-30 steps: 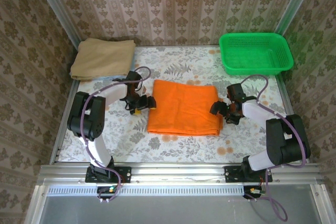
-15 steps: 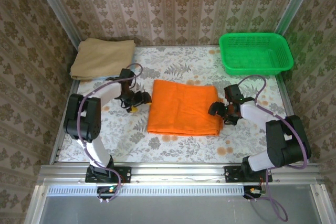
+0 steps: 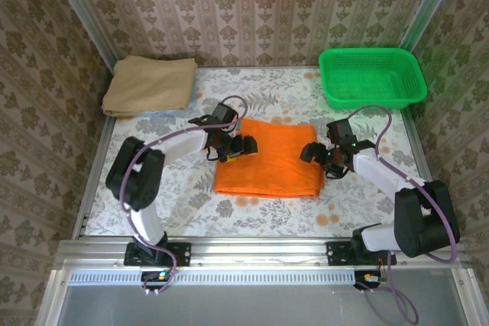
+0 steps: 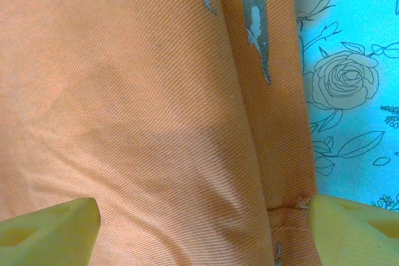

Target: Fold and stack the trousers

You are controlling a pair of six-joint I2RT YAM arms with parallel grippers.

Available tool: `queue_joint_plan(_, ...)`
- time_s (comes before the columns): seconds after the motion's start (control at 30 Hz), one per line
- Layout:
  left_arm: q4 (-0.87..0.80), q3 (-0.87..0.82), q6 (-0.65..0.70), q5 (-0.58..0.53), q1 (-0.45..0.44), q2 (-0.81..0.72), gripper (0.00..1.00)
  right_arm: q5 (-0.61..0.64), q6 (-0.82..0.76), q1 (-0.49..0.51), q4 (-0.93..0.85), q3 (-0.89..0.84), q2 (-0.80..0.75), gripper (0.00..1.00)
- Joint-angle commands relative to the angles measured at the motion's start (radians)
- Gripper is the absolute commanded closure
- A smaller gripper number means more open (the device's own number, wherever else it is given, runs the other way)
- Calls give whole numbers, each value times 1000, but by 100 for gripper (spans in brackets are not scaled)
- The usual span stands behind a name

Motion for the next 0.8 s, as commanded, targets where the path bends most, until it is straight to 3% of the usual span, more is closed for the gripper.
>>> queue_joint_plan(0.0, -15, -18, -14, -46, 74, 27, 21, 22, -7, 1, -34, 41, -10, 11)
queue_joint_plan(0.37, -84, -93, 89, -70, 354, -41, 21, -18, 14, 0, -20, 98, 24, 12)
queue_joint_plan(0.6, -208, 74, 195, -68, 396, -11, 21, -11, 21, 96, -1, 190, 142, 12)
queue_joint_plan(0.77, -267, 116, 233, -61, 417, -92, 18, -10, -34, 174, -34, 333, 334, 9)
